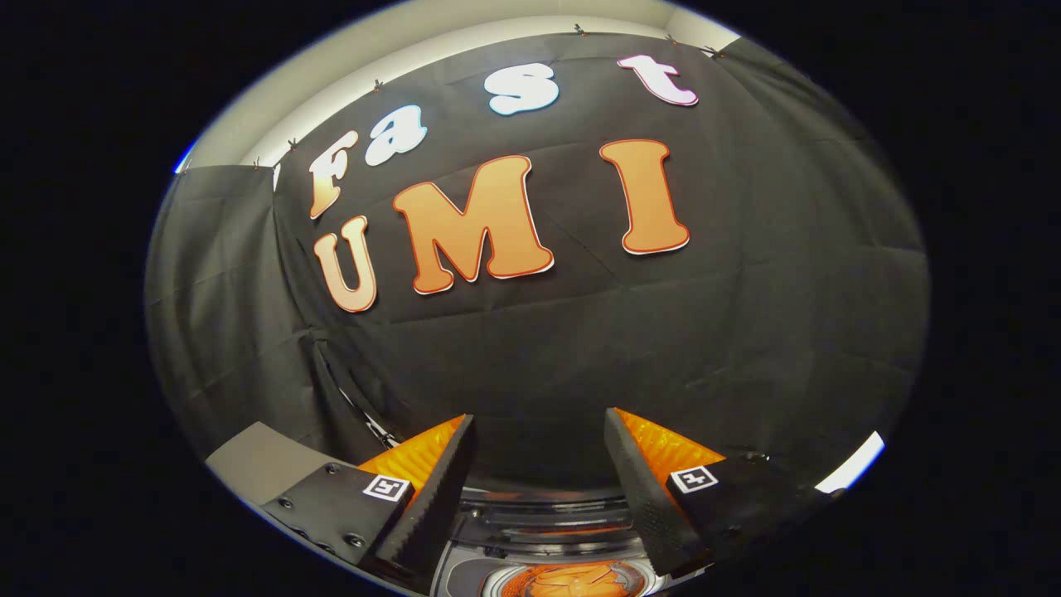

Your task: Put the clothes into the washing machine and then close the washing machine lid.

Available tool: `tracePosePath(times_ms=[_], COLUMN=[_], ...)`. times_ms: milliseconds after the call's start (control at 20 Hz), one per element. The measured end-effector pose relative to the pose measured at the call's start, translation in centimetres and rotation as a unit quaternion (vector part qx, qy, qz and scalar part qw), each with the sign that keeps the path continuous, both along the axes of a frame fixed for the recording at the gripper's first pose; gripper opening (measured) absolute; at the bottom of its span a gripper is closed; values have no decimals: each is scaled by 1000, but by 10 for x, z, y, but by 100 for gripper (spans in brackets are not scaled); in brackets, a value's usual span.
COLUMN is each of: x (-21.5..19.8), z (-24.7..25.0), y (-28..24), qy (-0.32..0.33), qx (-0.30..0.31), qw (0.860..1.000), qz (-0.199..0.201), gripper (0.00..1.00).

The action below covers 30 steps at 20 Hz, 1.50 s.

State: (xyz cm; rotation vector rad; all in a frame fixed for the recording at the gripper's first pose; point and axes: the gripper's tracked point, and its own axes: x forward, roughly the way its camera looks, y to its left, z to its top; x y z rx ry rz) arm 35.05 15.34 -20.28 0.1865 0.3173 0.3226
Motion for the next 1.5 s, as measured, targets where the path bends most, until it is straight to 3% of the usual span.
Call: tracePosePath(times_ms=[250,700,900,1250,1500], x=[40,67,60,59,30], z=[-40,-85,-114,-108,-98], y=[10,8,8,10,8], qy=[39,77,107,86,56], qx=[-34,-60,-98,-84,-88], qw=[999,995,989,993,994], qz=[5,-6,15,8,28], gripper=[99,99,99,100,100])
